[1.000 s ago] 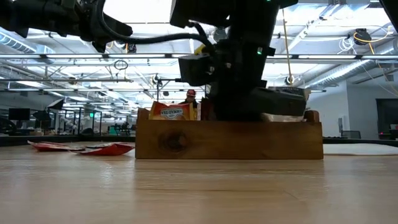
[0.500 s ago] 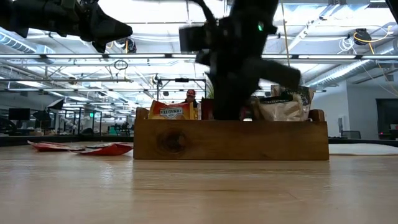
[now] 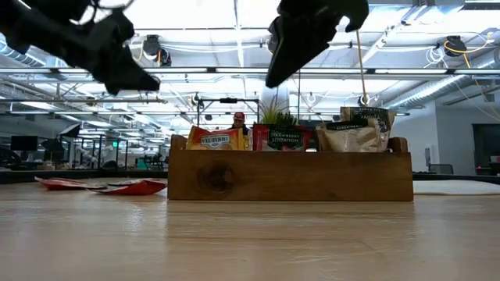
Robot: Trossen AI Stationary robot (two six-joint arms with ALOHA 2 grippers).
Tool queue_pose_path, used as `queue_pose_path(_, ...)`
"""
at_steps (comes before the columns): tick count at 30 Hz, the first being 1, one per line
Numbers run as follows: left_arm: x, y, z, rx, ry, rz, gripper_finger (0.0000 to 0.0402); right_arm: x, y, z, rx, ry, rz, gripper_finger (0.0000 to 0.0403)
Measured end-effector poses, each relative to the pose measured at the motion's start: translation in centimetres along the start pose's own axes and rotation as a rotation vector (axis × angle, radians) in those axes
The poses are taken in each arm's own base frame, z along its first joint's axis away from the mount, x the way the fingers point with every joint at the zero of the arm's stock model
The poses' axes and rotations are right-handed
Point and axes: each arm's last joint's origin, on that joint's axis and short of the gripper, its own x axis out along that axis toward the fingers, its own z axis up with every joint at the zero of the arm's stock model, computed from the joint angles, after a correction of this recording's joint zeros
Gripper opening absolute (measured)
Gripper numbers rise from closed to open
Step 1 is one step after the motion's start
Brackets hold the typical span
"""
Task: Pick & Place Tea
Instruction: Put the red tea bag into the middle section of the wooden organizer
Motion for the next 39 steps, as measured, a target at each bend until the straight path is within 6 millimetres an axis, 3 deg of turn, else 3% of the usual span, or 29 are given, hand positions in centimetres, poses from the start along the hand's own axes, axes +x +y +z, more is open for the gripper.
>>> queue_pose_path(8,2.8,0.3,-1.9,-0.085,0.307,0.094,0.0219,-0.7,-0.4,-1.6,0.026,-0.295,-0.001,0.0)
queue_pose_path(14,5.0,1.9,-2.1,-0.194,0.547,0.254,0.0272,-0.6,-0.4,-3.7,0.025,-0.471,-0.02,0.0)
queue_pose_path(20,7.2,3.7,-3.5,-0.261,0.734,0.343,0.0282,0.1,-0.2,-5.6,0.0,-0.589,-0.049,0.0)
queue_pose_path(28,9.0,5.2,-5.4,-0.324,0.883,0.329,0.0283,1.1,0.2,-7.1,-0.021,-0.574,-0.047,0.0)
queue_pose_path(34,9.3,4.2,-4.9,-0.189,0.899,0.025,0.0283,1.5,0.3,-7.7,-0.014,-0.554,-0.041,0.0)
queue_pose_path(39,9.1,3.2,-4.6,-0.183,0.916,-0.167,0.0283,1.5,0.3,-7.7,-0.011,-0.559,-0.041,0.0)
